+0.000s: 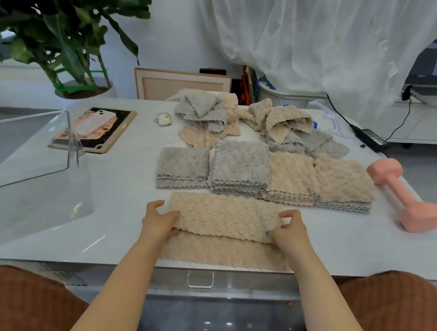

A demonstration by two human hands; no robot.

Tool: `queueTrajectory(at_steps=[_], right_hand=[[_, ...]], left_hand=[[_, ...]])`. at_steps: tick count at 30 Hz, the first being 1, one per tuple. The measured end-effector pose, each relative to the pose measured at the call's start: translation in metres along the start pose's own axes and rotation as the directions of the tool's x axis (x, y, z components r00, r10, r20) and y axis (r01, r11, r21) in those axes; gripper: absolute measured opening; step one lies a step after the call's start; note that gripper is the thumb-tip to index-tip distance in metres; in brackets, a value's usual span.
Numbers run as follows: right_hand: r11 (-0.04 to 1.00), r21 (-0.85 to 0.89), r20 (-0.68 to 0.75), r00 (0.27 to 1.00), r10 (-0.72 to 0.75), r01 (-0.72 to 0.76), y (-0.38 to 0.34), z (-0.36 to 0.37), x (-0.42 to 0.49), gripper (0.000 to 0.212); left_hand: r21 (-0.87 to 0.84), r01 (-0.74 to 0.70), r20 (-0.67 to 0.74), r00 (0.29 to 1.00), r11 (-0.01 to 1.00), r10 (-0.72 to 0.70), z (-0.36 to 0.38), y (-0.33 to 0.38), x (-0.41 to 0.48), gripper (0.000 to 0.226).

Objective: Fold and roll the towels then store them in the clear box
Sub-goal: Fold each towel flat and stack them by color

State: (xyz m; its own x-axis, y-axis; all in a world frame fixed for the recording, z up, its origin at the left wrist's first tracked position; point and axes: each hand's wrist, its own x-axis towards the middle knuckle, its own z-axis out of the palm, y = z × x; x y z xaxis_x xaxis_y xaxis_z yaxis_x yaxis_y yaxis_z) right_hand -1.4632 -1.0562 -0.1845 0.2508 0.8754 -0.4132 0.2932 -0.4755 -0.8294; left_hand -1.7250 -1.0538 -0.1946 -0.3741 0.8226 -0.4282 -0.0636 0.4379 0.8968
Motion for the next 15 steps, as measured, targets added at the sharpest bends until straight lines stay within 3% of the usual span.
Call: queueTrajectory(at_steps=[5,9,13,15], right_hand=[[0.999,0.016,0.014,0.999,-0.038,0.038,0.004,-0.014,-0.011,0.032],[0.999,-0.025,0.069,0.997,-0.037,0.038,0.000,-0.034,-0.019,0.035],[0.962,-0.273,0.148,0.988,0.033,0.009,0.006,-0.023,-0.026,0.028],[0.953,-0.304,0.135,0.990,0.044,-0.001,0.012,-0.015,-0.027,0.027]], left_hand=[[0.024,-0.093,-0.019,0.995,0.995,0.093,-0.004,0.004,-0.010,0.030],[0.306,-0.158,0.065,0.987,0.939,0.145,-0.022,-0.001,-0.020,0.028],[0.542,-0.188,0.094,0.982,0.819,0.163,-0.024,-0.012,-0.032,0.036],[0.576,-0.206,0.098,0.978,0.791,0.183,-0.021,-0.016,-0.035,0.046]])
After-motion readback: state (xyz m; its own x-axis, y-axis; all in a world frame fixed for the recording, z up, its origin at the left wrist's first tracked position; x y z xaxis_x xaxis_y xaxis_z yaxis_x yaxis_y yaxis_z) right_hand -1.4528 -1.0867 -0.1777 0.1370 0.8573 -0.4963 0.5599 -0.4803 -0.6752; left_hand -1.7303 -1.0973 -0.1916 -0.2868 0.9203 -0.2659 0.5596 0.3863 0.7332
